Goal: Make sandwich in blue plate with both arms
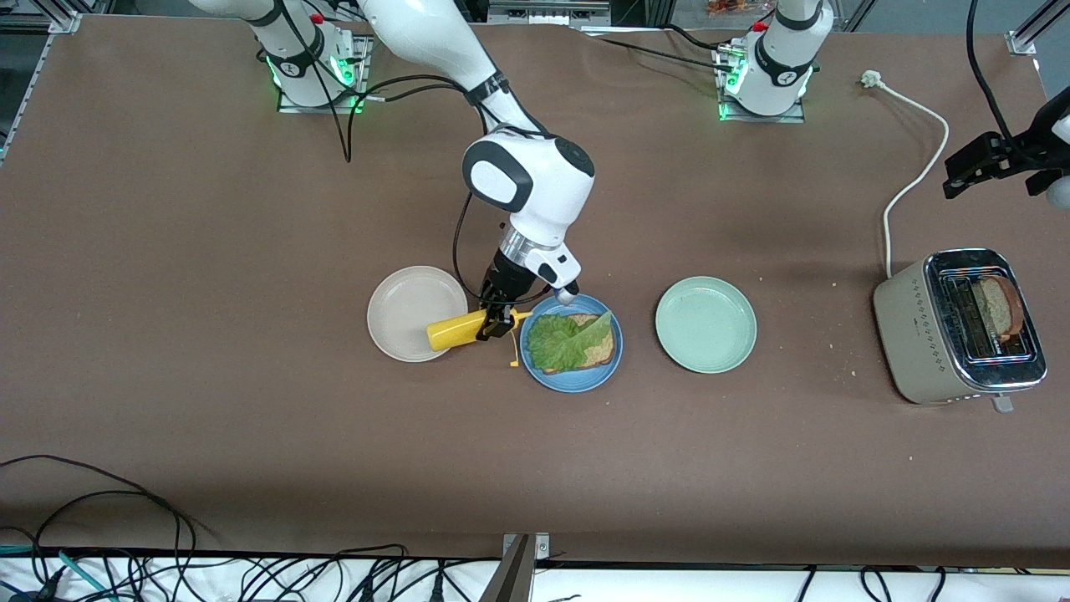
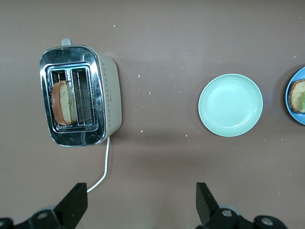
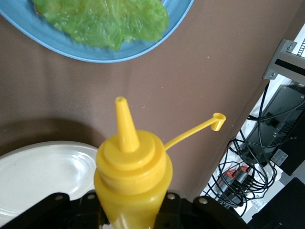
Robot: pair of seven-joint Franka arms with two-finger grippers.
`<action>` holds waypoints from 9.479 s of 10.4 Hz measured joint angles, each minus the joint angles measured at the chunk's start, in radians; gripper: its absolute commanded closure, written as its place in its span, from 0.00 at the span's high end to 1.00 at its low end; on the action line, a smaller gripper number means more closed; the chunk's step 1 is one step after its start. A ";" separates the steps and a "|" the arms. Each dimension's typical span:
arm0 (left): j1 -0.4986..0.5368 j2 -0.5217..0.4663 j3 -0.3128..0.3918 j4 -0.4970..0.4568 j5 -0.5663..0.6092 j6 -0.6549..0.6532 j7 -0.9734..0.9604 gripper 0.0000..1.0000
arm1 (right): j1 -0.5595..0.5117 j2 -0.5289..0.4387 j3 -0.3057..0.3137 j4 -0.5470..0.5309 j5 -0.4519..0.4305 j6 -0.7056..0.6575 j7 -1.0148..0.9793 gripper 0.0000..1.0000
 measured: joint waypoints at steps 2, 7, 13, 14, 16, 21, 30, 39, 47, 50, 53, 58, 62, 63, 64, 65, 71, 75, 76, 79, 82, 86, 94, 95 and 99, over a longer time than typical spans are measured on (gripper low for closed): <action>0.000 0.000 0.000 0.000 0.000 0.000 0.000 1.00 | 0.002 0.000 0.000 0.005 0.000 0.000 0.000 0.28; 0.000 0.000 0.000 0.000 0.000 0.000 0.000 1.00 | 0.005 -0.025 -0.011 0.029 0.101 -0.055 -0.004 0.08; 0.000 0.000 0.001 0.000 0.000 0.000 0.000 1.00 | -0.157 -0.099 -0.032 0.029 0.582 -0.090 -0.207 0.08; 0.000 0.000 0.002 0.000 0.000 0.000 0.000 1.00 | -0.193 -0.111 -0.032 0.029 0.671 -0.100 -0.270 0.08; 0.002 0.005 0.006 -0.002 0.000 0.000 0.000 1.00 | -0.263 -0.134 -0.033 0.029 0.837 -0.145 -0.434 0.09; 0.084 0.173 0.015 -0.008 0.165 0.033 0.003 1.00 | -0.512 -0.155 -0.036 0.025 1.229 -0.385 -0.917 0.10; 0.354 0.390 0.015 -0.006 0.094 0.258 0.200 1.00 | -0.811 -0.004 -0.022 -0.021 1.525 -0.684 -1.553 0.15; 0.354 0.464 0.005 -0.004 0.094 0.295 0.200 0.28 | -0.869 0.071 -0.013 -0.087 1.539 -0.844 -1.810 1.00; 0.355 0.468 0.005 0.000 0.094 0.296 0.200 0.00 | -0.928 0.072 -0.024 -0.086 1.534 -0.843 -1.723 1.00; 0.355 0.468 0.005 0.005 0.094 0.296 0.201 0.00 | -0.978 0.071 -0.067 -0.076 1.511 -0.843 -1.568 1.00; 0.355 0.459 0.004 0.021 0.094 0.295 0.201 0.00 | -0.977 0.059 -0.120 -0.054 1.466 -0.844 -1.286 1.00; 0.351 0.282 -0.063 0.065 0.094 0.121 0.201 0.00 | -0.962 0.041 -0.139 0.045 1.365 -0.844 -0.673 1.00; 0.347 0.240 -0.140 0.214 0.094 -0.036 0.201 0.00 | -0.891 -0.077 -0.144 0.086 1.133 -0.845 -0.195 1.00; 0.346 0.240 -0.151 0.223 0.094 -0.042 0.201 0.00 | -0.869 -0.104 -0.148 0.086 1.057 -0.845 -0.099 1.00; 0.346 0.242 -0.161 0.223 0.094 -0.042 0.201 0.00 | -0.843 -0.129 -0.155 0.089 0.970 -0.844 -0.032 1.00; 0.346 0.244 -0.175 0.223 0.094 -0.042 0.201 0.00 | -0.820 -0.155 -0.167 0.091 0.918 -0.844 0.007 1.00; 0.231 0.341 -0.216 0.217 -0.112 -0.051 0.058 0.00 | -0.755 -0.427 -0.234 0.117 0.722 -0.872 0.037 1.00; 0.091 0.430 -0.211 0.167 -0.350 0.083 -0.028 0.00 | -0.866 -0.518 -0.055 0.077 0.613 -0.843 0.127 1.00; 0.050 0.459 -0.198 0.165 -0.422 0.128 -0.082 0.00 | -0.911 -0.545 0.042 0.033 0.561 -0.805 0.160 1.00; -0.089 0.551 -0.173 0.162 -0.511 0.320 -0.169 0.00 | -1.022 -0.680 0.244 -0.195 0.508 -0.599 0.295 1.00; -0.174 0.633 -0.150 0.162 -0.678 0.430 -0.179 0.00 | -1.076 -0.856 0.303 -0.420 0.481 -0.461 0.330 1.00; -0.282 0.691 -0.132 0.165 -0.726 0.519 -0.210 0.00 | -1.081 -0.897 0.325 -0.453 0.481 -0.454 0.330 1.00; -0.411 0.757 -0.061 0.189 -0.728 0.595 -0.404 0.00 | -1.085 -0.892 0.327 -0.399 0.481 -0.550 0.330 1.00; -0.413 0.763 -0.051 0.189 -0.728 0.595 -0.377 0.08 | -1.086 -0.890 0.327 -0.390 0.481 -0.554 0.330 1.00; -0.402 0.805 -0.016 0.189 -0.728 0.595 -0.324 0.77 | -1.089 -0.888 0.326 -0.373 0.481 -0.558 0.330 1.00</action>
